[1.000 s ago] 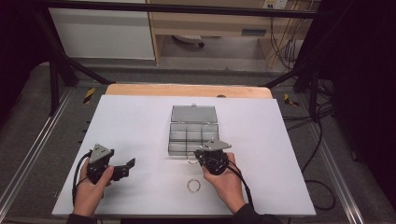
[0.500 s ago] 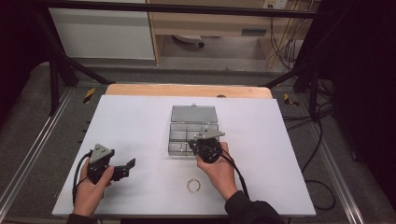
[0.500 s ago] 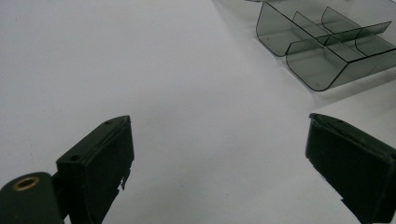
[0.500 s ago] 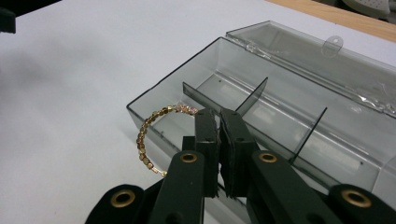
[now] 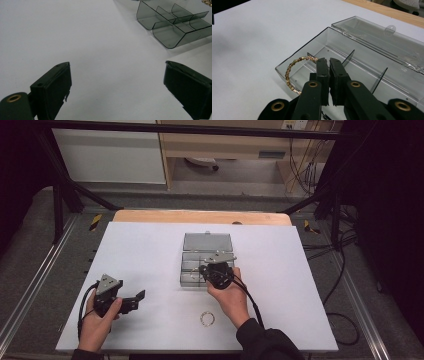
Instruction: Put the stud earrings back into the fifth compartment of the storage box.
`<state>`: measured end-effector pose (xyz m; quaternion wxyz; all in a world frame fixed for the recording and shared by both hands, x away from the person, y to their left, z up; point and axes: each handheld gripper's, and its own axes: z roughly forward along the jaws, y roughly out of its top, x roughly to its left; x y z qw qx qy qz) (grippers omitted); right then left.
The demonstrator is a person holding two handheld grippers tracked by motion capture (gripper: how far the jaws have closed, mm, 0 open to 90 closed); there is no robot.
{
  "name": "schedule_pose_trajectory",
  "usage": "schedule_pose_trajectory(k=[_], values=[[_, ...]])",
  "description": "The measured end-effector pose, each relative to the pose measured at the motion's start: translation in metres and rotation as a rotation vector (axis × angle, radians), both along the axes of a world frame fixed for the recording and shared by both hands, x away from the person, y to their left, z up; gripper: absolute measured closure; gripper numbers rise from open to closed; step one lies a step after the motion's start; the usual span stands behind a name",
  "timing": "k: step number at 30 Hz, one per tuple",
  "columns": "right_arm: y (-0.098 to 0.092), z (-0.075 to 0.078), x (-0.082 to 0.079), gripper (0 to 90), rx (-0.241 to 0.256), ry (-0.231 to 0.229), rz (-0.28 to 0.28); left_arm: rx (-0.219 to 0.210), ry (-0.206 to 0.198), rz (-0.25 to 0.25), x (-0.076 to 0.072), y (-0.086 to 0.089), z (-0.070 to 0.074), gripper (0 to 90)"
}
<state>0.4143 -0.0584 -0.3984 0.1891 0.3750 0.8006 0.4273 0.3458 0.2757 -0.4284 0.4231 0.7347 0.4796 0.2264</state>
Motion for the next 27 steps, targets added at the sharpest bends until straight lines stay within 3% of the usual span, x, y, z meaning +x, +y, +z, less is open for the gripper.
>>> schedule_pose_trajectory(k=[27], values=[[-0.019,-0.003,0.015,86.6,-0.027,0.015,-0.041,0.006,0.001,-0.002,0.0,0.0,0.0,7.9]])
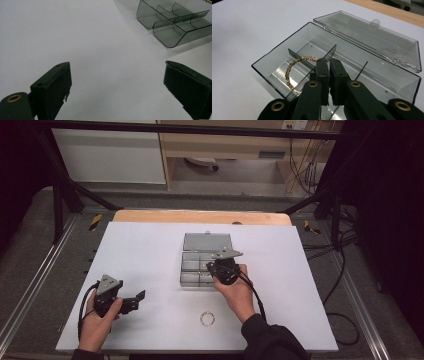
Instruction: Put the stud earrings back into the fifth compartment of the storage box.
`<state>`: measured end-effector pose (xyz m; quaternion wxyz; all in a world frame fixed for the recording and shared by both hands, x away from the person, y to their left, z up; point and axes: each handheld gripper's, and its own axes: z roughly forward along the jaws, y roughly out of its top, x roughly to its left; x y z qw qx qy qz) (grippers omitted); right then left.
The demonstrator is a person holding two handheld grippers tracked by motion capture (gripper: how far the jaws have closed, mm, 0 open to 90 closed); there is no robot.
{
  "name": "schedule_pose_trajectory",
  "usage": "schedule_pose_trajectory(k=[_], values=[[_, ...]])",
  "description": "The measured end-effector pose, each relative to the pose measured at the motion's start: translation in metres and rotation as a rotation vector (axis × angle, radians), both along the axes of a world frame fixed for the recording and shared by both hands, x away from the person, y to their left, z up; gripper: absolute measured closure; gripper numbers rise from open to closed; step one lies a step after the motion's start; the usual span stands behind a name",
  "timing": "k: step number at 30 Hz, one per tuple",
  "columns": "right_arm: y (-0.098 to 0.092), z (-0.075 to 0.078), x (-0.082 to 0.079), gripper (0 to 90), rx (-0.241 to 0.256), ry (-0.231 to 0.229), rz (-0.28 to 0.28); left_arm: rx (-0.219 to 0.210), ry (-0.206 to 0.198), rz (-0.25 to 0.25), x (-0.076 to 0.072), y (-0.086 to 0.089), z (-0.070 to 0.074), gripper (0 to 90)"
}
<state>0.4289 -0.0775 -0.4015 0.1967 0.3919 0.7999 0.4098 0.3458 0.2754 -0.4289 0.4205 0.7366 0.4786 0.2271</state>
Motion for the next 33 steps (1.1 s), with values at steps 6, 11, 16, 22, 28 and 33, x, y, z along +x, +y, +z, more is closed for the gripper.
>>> schedule_pose_trajectory(k=[6,11,16,22,28,33], values=[[-0.002,-0.001,0.002,86.5,-0.007,0.006,-0.004,0.003,0.001,-0.002,0.0,0.0,0.0,7.9],[-0.003,-0.003,0.003,86.6,-0.013,0.016,-0.004,0.002,0.003,-0.005,0.0,-0.001,0.0,8.1],[-0.005,-0.005,0.004,86.5,-0.017,0.024,-0.008,0.003,0.007,-0.006,0.0,-0.001,-0.001,8.2],[-0.008,-0.006,0.006,86.6,-0.026,0.029,-0.011,0.004,0.009,-0.007,0.0,-0.001,-0.001,8.2],[-0.009,-0.007,0.006,86.6,-0.035,0.033,-0.012,0.004,0.01,-0.007,0.0,-0.001,-0.001,8.2],[-0.009,-0.011,0.007,86.5,-0.042,0.042,-0.014,0.004,0.011,-0.007,0.0,-0.001,-0.001,8.2]])
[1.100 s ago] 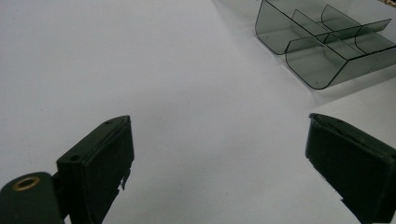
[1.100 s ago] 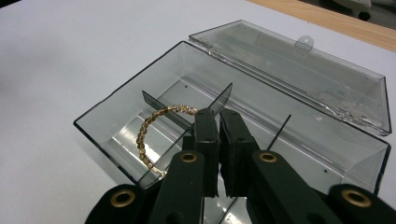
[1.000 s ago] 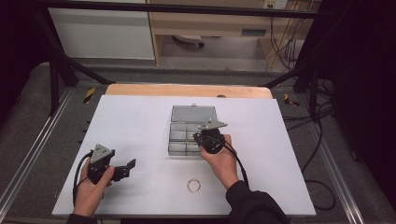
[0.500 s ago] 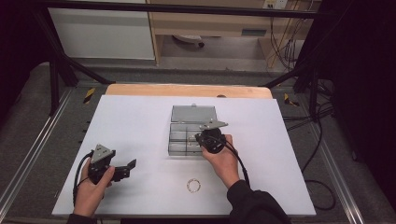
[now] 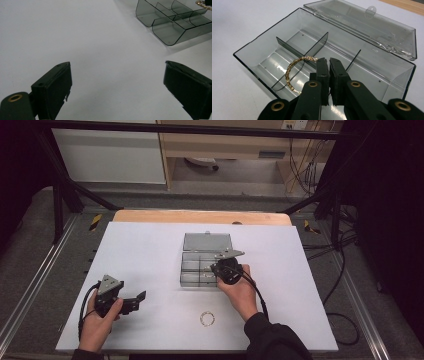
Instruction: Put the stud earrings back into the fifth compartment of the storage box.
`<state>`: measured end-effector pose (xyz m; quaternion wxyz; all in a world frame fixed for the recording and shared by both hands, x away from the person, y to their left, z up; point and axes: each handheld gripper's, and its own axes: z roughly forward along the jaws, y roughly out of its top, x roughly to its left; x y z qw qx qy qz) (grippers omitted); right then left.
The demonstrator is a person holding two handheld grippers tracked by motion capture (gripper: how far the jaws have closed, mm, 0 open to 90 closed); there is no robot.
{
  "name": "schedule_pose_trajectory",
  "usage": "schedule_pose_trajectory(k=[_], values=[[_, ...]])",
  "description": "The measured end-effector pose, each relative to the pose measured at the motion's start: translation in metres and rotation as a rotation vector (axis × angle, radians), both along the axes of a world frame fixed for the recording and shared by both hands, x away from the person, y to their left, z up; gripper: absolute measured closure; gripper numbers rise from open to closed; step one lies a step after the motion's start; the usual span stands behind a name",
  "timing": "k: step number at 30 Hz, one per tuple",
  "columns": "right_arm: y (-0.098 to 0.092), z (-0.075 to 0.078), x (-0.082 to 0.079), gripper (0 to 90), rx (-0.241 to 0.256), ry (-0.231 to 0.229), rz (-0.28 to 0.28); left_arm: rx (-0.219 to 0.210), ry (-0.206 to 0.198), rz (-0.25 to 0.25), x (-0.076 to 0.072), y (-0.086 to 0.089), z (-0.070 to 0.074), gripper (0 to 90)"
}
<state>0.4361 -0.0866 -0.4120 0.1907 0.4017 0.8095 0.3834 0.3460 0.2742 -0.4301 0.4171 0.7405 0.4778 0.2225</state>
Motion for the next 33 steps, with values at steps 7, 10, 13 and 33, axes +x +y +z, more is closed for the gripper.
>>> schedule_pose_trajectory(k=[7,10,13,33], values=[[0.005,-0.004,0.0,86.5,-0.014,0.002,0.006,0.001,0.0,0.0,0.0,0.0,0.0,8.2],[0.006,-0.006,0.001,86.4,-0.019,0.005,0.002,0.001,0.001,0.0,0.0,0.0,0.0,8.2],[0.006,-0.004,0.0,79.2,-0.012,-0.007,0.0,0.002,0.002,0.0,0.0,0.0,0.0,8.2],[-0.022,0.01,-0.044,34.4,0.124,-0.016,0.015,0.005,-0.003,0.0,0.0,0.0,0.0,8.2]])
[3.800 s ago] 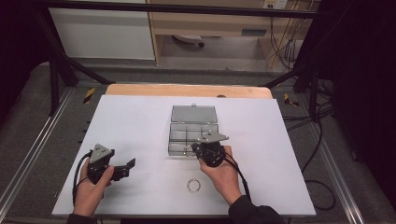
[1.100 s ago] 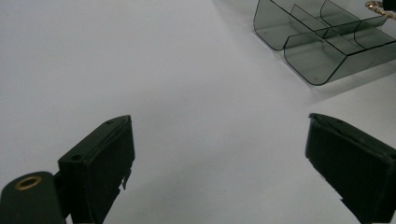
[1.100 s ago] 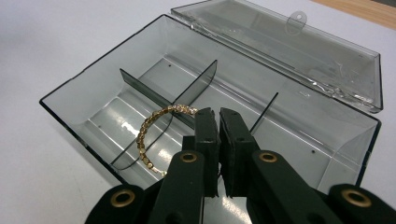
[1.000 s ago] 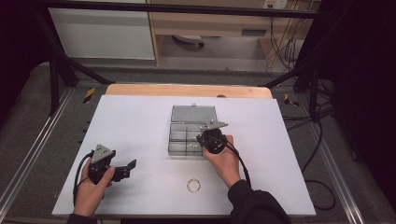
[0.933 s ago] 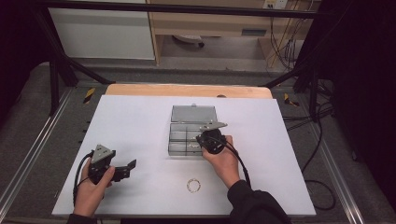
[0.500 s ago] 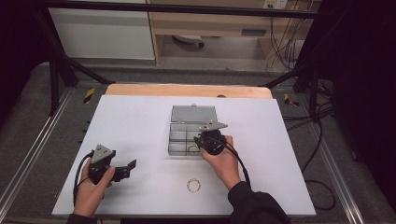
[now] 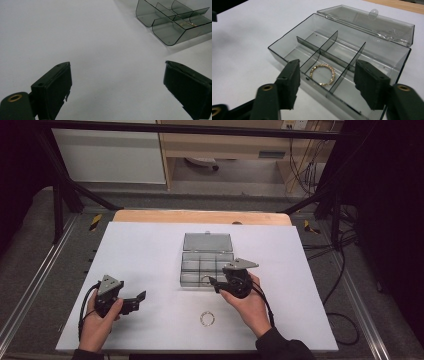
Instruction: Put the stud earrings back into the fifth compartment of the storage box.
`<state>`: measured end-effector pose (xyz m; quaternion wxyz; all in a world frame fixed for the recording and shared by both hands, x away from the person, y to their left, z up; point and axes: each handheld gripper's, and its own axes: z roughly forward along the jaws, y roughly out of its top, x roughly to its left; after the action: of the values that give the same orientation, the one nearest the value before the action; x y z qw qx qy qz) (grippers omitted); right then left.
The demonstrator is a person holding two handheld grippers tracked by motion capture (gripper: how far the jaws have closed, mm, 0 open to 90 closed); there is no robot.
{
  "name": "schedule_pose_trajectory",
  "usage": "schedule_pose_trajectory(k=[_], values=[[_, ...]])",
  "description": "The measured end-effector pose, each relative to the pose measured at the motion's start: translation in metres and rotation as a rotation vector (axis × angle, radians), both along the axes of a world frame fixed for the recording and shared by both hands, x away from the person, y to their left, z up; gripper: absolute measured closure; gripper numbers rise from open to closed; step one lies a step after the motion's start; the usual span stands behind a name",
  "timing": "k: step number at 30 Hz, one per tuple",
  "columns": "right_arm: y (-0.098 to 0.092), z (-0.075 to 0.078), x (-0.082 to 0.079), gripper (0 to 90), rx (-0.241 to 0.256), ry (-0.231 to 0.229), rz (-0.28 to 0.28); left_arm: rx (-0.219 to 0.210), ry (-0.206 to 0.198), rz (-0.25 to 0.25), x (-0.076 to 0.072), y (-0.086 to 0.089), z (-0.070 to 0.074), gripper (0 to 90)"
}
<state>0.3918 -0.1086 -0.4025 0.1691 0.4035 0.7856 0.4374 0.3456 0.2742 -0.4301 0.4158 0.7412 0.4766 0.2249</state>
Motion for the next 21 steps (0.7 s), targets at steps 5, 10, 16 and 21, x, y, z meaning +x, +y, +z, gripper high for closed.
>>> schedule_pose_trajectory(k=[5,10,16,21], values=[[-0.007,-0.004,-0.015,22.4,0.028,0.021,0.01,-0.006,-0.001,0.002,-0.001,0.001,0.001,8.1],[-0.008,-0.01,-0.025,15.4,0.025,0.041,0.028,-0.01,-0.005,0.008,-0.002,0.003,0.001,8.0],[-0.005,-0.021,-0.034,17.9,0.004,0.071,0.057,-0.012,-0.007,-0.001,-0.002,0.001,0.002,7.9],[0.0,-0.027,-0.039,21.8,-0.019,0.081,0.084,-0.011,-0.006,-0.003,-0.001,0.002,0.002,7.9]])
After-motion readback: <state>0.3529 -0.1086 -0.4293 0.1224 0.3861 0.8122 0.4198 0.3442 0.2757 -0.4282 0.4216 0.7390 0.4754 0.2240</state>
